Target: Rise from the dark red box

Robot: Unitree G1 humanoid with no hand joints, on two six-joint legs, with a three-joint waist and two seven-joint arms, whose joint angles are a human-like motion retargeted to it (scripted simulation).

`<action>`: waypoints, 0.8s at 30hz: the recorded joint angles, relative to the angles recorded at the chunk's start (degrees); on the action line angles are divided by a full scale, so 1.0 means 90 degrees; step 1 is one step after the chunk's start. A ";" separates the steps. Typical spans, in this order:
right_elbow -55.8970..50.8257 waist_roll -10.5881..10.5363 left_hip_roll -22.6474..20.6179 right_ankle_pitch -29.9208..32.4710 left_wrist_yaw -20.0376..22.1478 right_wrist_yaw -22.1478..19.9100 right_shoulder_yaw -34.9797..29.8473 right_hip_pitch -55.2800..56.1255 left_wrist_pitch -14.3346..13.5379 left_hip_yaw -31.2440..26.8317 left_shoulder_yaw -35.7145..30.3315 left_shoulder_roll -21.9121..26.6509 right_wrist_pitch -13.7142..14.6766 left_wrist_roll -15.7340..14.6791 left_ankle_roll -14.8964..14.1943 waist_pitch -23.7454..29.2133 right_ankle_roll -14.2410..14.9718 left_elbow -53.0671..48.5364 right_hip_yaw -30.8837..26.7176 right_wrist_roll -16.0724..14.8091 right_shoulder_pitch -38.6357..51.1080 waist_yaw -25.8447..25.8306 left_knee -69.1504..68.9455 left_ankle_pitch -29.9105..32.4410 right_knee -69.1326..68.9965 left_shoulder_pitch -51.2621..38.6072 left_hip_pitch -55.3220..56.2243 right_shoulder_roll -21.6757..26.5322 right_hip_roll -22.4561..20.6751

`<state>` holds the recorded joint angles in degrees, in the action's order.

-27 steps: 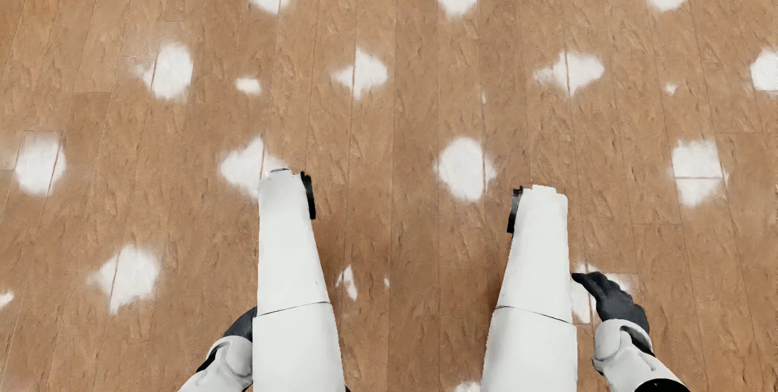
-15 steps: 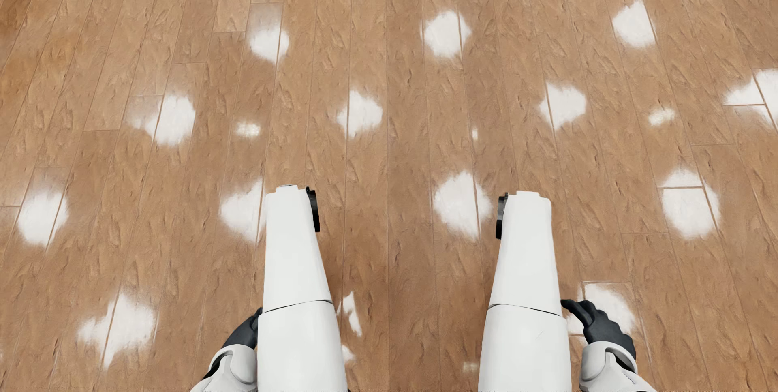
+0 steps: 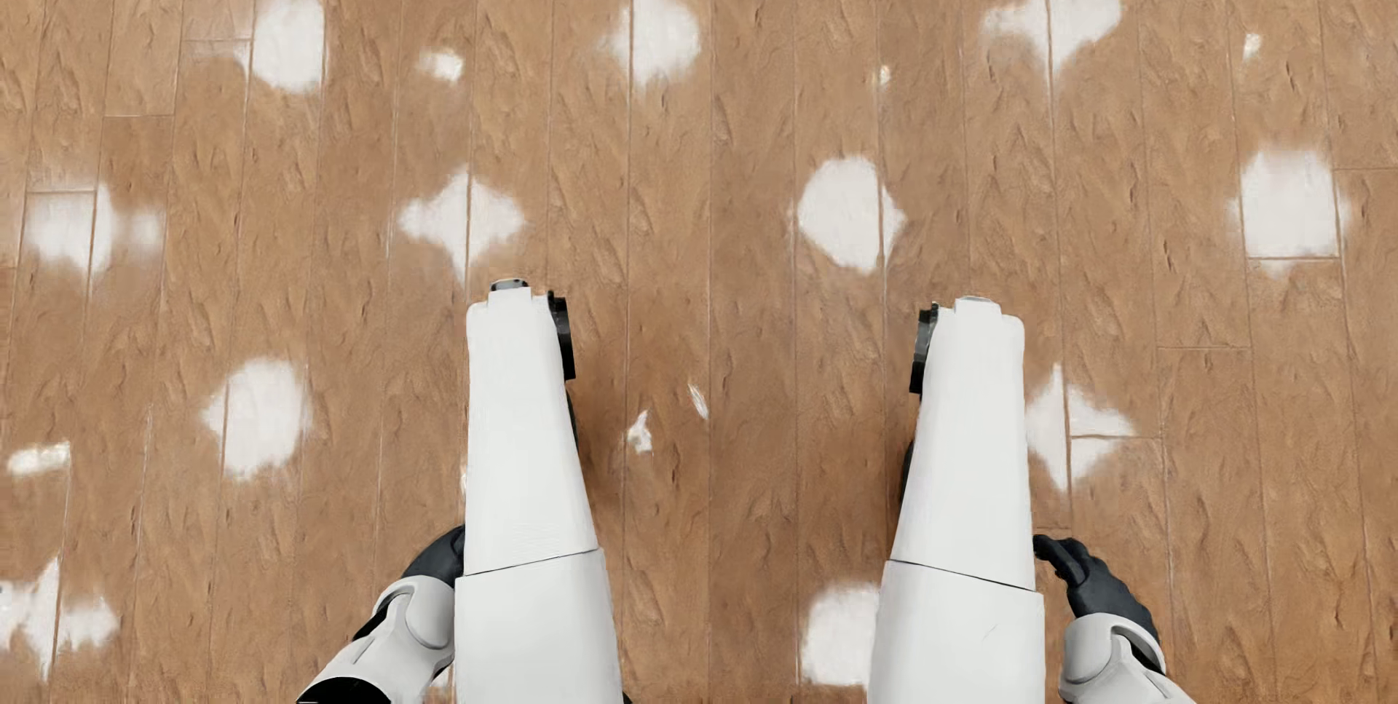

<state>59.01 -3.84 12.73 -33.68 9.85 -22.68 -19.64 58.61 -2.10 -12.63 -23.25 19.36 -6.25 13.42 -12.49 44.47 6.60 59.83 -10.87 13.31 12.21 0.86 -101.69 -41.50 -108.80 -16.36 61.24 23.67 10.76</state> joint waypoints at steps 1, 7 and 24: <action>0.0110 -0.0035 -0.0038 0.0052 0.0173 -0.0229 0.0016 0.0058 0.0030 -0.0002 -0.0030 -0.0010 -0.0080 -0.0052 -0.0059 -0.0170 -0.0082 0.0052 0.0029 -0.0033 -0.0039 -0.0004 0.0192 0.0108 0.0178 -0.0079 0.0065 -0.0040 -0.0013; 0.0453 0.0273 -0.0457 0.0391 0.0122 -0.0308 -0.0076 -0.1473 -0.0154 0.0541 -0.0217 0.0158 -0.0146 -0.0106 0.0601 -0.0993 -0.0418 -0.0249 0.0388 -0.0283 -0.0373 -0.0055 0.2977 0.0601 0.2644 -0.0194 -0.1815 -0.0211 -0.0030; -0.0902 0.0610 -0.0802 0.1899 -0.0492 0.0494 -0.1360 -0.9262 -0.0284 0.1167 0.1087 -0.0519 0.0671 0.0507 0.1768 -0.3536 -0.0548 0.0667 0.2053 0.0692 0.0619 0.0890 0.9043 0.3026 1.1489 0.2591 -0.4058 -0.1009 -0.0764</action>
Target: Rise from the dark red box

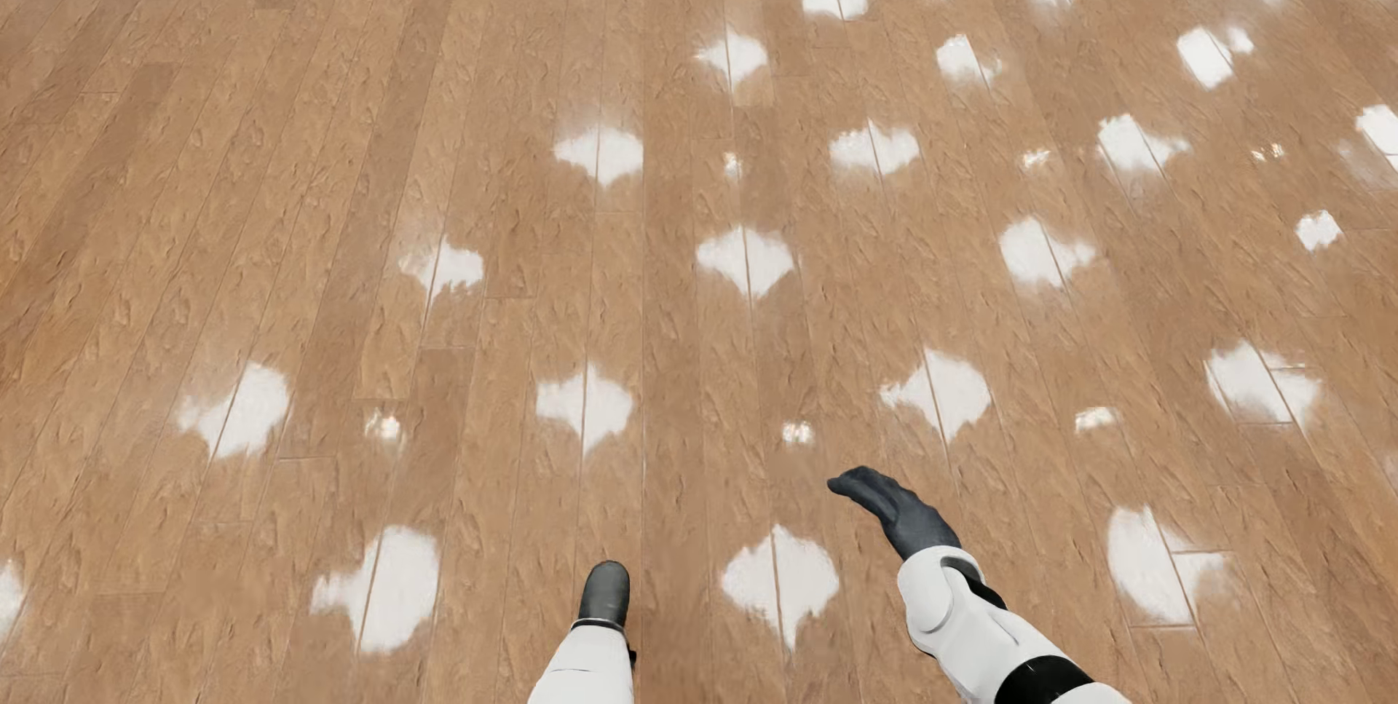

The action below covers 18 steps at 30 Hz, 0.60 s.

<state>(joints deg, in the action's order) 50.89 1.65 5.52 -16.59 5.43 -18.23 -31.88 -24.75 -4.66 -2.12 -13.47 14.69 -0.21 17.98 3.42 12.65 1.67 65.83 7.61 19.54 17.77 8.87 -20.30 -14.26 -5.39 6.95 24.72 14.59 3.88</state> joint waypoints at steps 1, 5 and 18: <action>-0.0002 0.0016 -0.0032 0.0140 -0.0024 -0.0140 -0.0133 -0.0204 -0.0035 -0.0026 0.0119 -0.0042 0.0027 -0.0067 0.0067 -0.0084 0.0125 -0.0029 0.0043 -0.0060 0.0029 0.0064 -0.0295 0.0070 0.0022 0.0062 -0.0031 -0.0018 0.0117; 0.0487 0.0262 -0.0401 0.1332 -0.0080 0.0006 0.0047 0.0652 -0.0127 0.0051 -0.0007 0.0097 -0.0100 -0.0116 0.0077 -0.0170 0.0574 0.0112 -0.0375 -0.0144 -0.0551 -0.0072 -0.0644 0.0126 -0.3088 -0.0054 -0.0853 -0.0059 0.0561; 0.2154 -0.0224 -0.0480 0.1994 0.0055 0.0367 0.2707 0.4582 -0.0446 0.0864 -0.1342 0.0844 -0.0292 -0.0537 -0.0400 -0.0329 0.1089 -0.0740 -0.0887 -0.0652 -0.3523 -0.1534 0.1562 -0.1680 0.0705 -0.2476 -0.6183 0.0234 -0.0267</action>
<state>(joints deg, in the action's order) 70.27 -0.37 1.19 1.35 5.92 -14.93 -7.51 16.49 -8.67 5.65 -25.54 22.29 -2.84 13.15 -0.19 9.68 11.47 59.17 -0.37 13.67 -13.93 -4.94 -6.25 -29.38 0.95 -15.34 -30.92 16.70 1.47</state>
